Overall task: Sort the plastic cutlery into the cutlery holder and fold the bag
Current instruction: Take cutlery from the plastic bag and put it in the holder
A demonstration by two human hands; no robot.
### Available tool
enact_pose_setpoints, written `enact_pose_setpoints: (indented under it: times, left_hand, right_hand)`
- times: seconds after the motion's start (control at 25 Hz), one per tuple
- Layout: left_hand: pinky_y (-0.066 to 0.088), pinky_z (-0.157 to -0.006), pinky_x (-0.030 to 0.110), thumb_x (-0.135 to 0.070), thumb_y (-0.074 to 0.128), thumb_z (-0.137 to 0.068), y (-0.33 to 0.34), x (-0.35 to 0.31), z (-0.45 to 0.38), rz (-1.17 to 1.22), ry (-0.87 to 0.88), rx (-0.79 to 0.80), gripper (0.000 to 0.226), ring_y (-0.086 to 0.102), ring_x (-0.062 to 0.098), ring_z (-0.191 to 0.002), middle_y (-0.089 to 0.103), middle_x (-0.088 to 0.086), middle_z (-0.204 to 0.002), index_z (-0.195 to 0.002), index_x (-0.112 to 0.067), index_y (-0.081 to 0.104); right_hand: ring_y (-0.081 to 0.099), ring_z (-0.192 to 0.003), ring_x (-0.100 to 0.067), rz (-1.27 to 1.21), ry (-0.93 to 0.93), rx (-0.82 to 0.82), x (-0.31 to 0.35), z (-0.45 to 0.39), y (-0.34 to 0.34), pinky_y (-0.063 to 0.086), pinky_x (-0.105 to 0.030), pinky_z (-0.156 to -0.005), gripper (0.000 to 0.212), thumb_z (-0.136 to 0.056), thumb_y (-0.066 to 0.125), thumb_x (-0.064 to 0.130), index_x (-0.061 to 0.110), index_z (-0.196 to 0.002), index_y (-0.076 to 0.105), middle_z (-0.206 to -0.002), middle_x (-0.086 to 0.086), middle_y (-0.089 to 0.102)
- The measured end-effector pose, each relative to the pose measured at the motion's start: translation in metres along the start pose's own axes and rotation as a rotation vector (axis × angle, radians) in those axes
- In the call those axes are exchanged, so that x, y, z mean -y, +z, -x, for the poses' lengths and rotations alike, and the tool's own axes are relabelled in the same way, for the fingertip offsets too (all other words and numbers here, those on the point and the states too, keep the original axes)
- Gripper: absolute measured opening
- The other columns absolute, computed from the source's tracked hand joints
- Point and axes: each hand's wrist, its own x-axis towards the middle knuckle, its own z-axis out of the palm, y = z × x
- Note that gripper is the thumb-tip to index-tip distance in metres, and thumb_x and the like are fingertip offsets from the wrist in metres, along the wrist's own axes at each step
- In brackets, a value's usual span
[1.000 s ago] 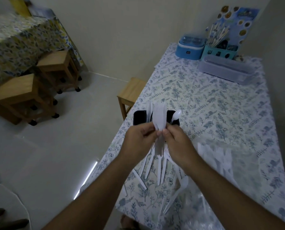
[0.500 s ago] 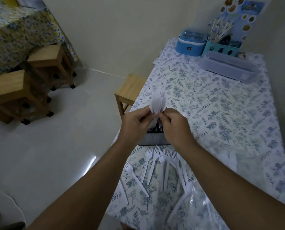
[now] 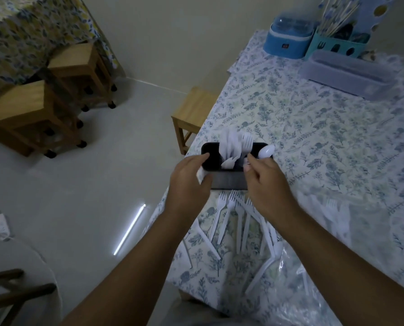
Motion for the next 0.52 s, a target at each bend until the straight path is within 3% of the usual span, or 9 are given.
enact_pose_setpoints:
  times: [0.08,0.16,0.28,0.36,0.52]
  left_hand:
    - [0.049,-0.078,0.017,-0.013,0.072,-0.089,-0.009,0.02,0.028,-0.018,-0.16,-0.034,0.021,0.061,0.01,-0.088,0.065,-0.008,-0.099,-0.109,-0.018,0.069]
    - [0.042,-0.064,0.014,-0.022,0.071,-0.09,-0.01,0.05,0.059,-0.081,-0.41,0.048,0.011,0.061,0.011,-0.081,0.062,-0.007,-0.088,-0.097,-0.021,0.062]
    - [0.042,-0.057,0.023,-0.038,0.072,-0.087,0.002,0.081,0.101,-0.166,-0.722,0.23,0.025,0.059,0.01,-0.073,0.063,-0.005,-0.082,-0.088,-0.018,0.055]
    - [0.04,-0.055,0.026,-0.039,0.073,-0.085,0.011,0.086,0.113,-0.216,-0.741,0.256,0.027,0.058,0.011,-0.069,0.062,-0.004,-0.077,-0.083,-0.019,0.056]
    - [0.042,-0.051,0.024,-0.024,0.065,-0.09,0.017,0.077,0.108,-0.249,-0.663,0.229,0.021,0.057,0.014,-0.061,0.062,-0.001,-0.068,-0.074,-0.012,0.062]
  right_hand:
    - [0.051,-0.119,-0.017,-0.041,0.012,-0.002,-0.009,0.026,0.002,0.03,-0.014,-0.09,0.042,-0.104,0.049,0.021,0.007,-0.144,0.052,-0.132,-0.011,0.056]
    - [0.056,-0.111,-0.018,-0.05,0.079,0.082,-0.022,0.054,0.013,0.034,-0.019,-0.089,0.04,-0.103,0.051,0.022,0.01,-0.141,0.057,-0.122,-0.008,0.058]
    - [0.057,-0.091,-0.006,-0.024,0.131,0.272,-0.039,0.085,0.037,0.037,-0.012,-0.077,0.036,-0.102,0.054,0.023,0.014,-0.136,0.062,-0.111,0.002,0.053]
    - [0.054,-0.085,0.001,-0.006,0.142,0.386,-0.043,0.097,0.05,0.037,-0.007,-0.075,0.035,-0.101,0.055,0.025,0.016,-0.134,0.064,-0.112,0.004,0.054]
    - [0.056,-0.098,-0.008,-0.012,0.203,0.49,-0.041,0.105,0.057,0.039,-0.017,-0.084,0.033,-0.101,0.055,0.026,0.02,-0.133,0.064,-0.123,0.002,0.06]
